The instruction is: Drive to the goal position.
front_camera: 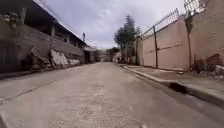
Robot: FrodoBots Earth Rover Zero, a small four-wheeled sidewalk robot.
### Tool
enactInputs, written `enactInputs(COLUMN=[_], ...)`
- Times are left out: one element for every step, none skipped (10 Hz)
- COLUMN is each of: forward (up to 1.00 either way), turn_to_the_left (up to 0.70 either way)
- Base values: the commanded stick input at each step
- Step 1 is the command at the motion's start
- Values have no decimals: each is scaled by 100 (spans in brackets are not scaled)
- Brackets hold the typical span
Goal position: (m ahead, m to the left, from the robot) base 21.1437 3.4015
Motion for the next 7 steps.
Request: enactInputs(forward=[100,100,100,100,100,100,100], turn_to_the_left=[0,0,0,0,0,0,0])
